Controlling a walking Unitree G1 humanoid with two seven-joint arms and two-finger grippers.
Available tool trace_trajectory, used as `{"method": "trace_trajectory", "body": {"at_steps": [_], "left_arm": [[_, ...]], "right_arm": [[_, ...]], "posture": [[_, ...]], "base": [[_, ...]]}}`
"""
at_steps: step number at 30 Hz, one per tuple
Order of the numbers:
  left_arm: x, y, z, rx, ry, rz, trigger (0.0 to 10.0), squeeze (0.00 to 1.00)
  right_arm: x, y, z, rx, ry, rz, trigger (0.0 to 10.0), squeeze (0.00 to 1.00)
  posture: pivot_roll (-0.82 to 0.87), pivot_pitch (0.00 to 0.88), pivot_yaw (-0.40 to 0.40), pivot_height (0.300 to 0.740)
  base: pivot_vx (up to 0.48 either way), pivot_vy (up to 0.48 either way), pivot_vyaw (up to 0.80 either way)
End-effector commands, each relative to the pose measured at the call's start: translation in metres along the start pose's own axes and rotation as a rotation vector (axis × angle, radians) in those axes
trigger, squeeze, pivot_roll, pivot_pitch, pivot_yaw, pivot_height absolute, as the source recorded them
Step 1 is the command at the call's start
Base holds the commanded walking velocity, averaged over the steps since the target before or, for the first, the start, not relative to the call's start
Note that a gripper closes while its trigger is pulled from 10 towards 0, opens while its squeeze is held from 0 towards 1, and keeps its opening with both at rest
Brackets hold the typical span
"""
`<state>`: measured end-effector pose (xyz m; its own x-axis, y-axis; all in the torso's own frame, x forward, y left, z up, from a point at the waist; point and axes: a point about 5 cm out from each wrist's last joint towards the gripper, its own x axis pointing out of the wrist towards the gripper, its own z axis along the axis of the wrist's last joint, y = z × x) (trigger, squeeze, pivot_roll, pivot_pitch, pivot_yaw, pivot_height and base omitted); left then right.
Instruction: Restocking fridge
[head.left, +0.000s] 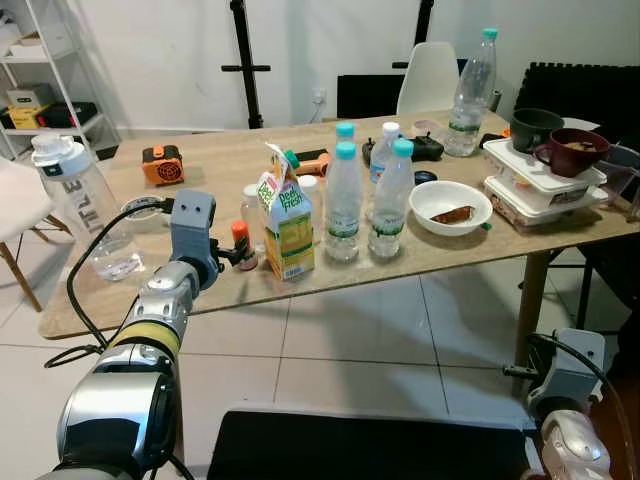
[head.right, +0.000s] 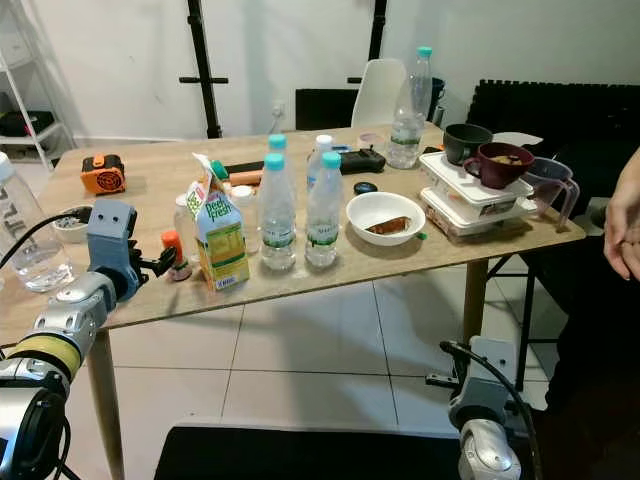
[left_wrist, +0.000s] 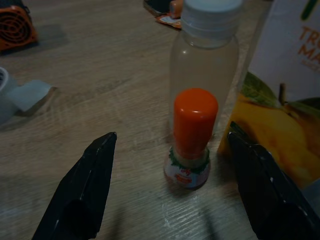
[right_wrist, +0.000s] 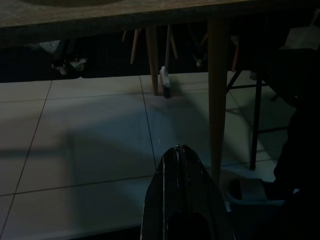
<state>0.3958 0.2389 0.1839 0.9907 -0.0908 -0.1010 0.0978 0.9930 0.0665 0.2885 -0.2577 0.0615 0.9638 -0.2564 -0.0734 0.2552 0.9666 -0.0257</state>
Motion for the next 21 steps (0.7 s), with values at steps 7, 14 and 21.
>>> {"method": "trace_trajectory", "body": {"at_steps": [7, 14, 21], "left_arm": [[0.001, 0.003, 0.009, -0.075, -0.062, 0.007, 10.0, 0.00], [0.006, -0.008, 0.016, -0.079, -0.062, -0.019, 10.0, 0.00], [0.010, -0.014, 0.016, -0.047, -0.026, -0.003, 10.0, 0.00]], "right_arm": [[-0.005, -0.002, -0.002, -0.016, 0.022, 0.007, 10.0, 0.00], [-0.007, -0.002, 0.001, -0.013, 0.012, 0.006, 10.0, 0.00], [-0.011, -0.006, 0.003, -0.016, 0.009, -0.005, 10.0, 0.00]], "posture": [[-0.15, 0.148, 0.003, 0.740], [-0.17, 0.156, 0.013, 0.740], [-0.19, 0.163, 0.022, 0.740]], "base": [[0.000, 0.000, 0.00], [0.000, 0.000, 0.00], [0.000, 0.000, 0.00]]}}
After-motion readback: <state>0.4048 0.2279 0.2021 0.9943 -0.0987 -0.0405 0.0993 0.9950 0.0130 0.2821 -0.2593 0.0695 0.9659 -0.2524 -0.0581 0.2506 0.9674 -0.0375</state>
